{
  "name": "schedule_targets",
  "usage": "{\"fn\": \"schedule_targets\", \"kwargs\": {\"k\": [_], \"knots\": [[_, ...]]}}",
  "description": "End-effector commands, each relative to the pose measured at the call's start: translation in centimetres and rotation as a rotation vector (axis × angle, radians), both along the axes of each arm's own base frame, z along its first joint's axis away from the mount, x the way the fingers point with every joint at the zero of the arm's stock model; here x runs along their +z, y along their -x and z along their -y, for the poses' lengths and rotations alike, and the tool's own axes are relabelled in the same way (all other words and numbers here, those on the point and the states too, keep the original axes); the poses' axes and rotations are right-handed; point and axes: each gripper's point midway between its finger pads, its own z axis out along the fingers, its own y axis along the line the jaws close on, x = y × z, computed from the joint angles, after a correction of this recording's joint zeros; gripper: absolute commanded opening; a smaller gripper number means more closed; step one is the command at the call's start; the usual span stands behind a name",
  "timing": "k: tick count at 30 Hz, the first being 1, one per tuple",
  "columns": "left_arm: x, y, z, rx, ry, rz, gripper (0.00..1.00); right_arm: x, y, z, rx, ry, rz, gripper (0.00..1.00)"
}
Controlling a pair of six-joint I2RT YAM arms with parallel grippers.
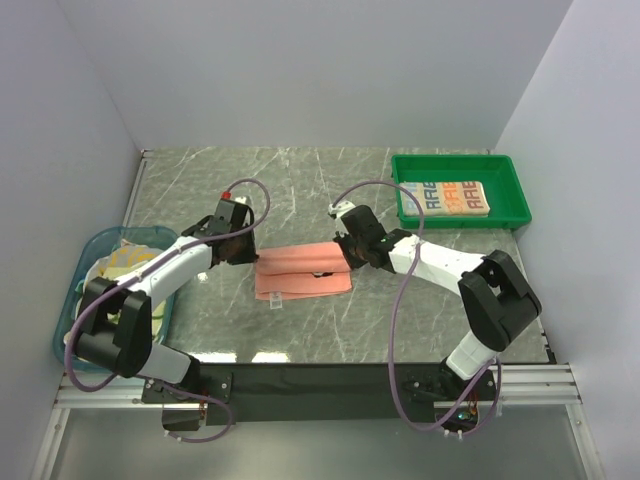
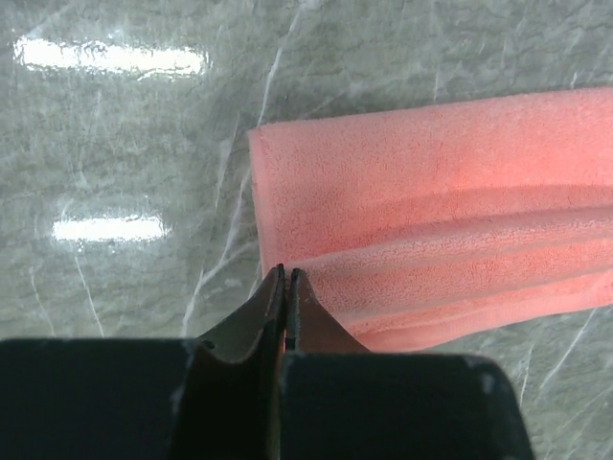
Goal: Fold and stack the towels
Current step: Fold the towel
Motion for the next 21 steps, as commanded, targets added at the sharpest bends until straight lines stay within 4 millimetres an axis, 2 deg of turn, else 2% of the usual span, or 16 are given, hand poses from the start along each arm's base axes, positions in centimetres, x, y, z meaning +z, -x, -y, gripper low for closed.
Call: {"fn": "schedule_targets", "kwargs": {"k": [1,5,8,12,16,17,18,19,20,21], "knots": [[1.4,0.1,-2.1,0.061,-0.069,0.032,0.03,2.4,-0.4,1.7,-0.05,0.057,0.055,0.0],[0.6,0.9,-2.2,0.067,-0.063,0.011,0.03,2.6,0.0,1.5,-0.043,0.053,0.054,0.0],[-0.7,1.8,-2.0,0.069,-0.045,-0.027,0.04,2.0,0.5,1.4,-0.031,0.049,0.035,0.0],[-2.5,3.1,-1.8,0.084,-0.035,-0.076,0.06,0.2,1.3,1.1,-0.034,0.049,-0.018,0.0],[-3.2,3.8,-1.2,0.086,-0.018,-0.088,0.11,-1.6,2.0,0.8,-0.032,0.057,-0.067,0.0],[-3.3,3.9,-1.1,0.084,-0.017,-0.09,0.21,-1.9,2.1,0.7,-0.034,0.058,-0.075,0.0],[-3.3,4.0,-0.9,0.078,-0.016,-0.091,0.27,-2.3,2.4,0.7,-0.038,0.065,-0.089,0.02],[-3.3,4.3,-0.8,0.068,-0.019,-0.095,0.31,-2.2,2.5,0.2,-0.023,0.066,-0.086,0.07],[-3.1,4.3,-0.8,0.07,-0.025,-0.094,0.41,-1.9,2.6,0.0,-0.021,0.066,-0.083,0.09],[-2.8,4.4,-0.9,0.069,-0.028,-0.09,0.48,-1.7,2.9,0.0,-0.02,0.07,-0.092,0.12]]}}
